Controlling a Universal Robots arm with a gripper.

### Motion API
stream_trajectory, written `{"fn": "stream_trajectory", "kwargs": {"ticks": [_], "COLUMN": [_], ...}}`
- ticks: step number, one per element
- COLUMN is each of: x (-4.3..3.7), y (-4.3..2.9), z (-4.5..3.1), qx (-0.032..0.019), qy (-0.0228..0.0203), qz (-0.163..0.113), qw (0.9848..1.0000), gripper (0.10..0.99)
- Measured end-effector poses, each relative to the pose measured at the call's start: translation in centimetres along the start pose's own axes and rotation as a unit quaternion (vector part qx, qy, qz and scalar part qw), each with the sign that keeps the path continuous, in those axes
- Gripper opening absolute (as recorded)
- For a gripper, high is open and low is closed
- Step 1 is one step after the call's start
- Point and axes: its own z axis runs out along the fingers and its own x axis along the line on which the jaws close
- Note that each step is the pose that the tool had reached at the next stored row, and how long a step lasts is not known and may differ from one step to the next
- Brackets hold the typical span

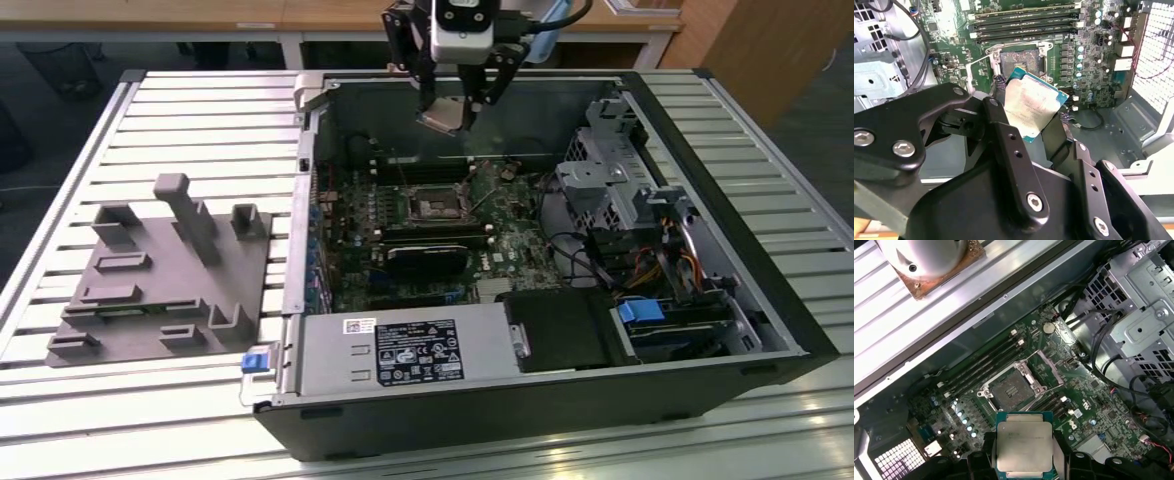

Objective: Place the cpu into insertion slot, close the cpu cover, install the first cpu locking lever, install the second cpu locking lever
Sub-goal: 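Place the cpu into insertion slot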

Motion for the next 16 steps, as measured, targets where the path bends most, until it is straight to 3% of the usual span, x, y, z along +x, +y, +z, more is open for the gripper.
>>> {"fn": "stream_trajectory", "kwargs": {"ticks": [4,8,16], "x": [0.00,0.00,-0.01], "y": [0.00,-0.02,-0.06], "z": [0.10,0.23,0.78], "qx": [-0.0003,-0.0005,-0.0012], "qy": [-0.0021,-0.0048,-0.0102], "qz": [0.026,0.062,0.131], "qw": [0.9997,0.9981,0.9914], "gripper": [0.537,0.537,0.537]}}
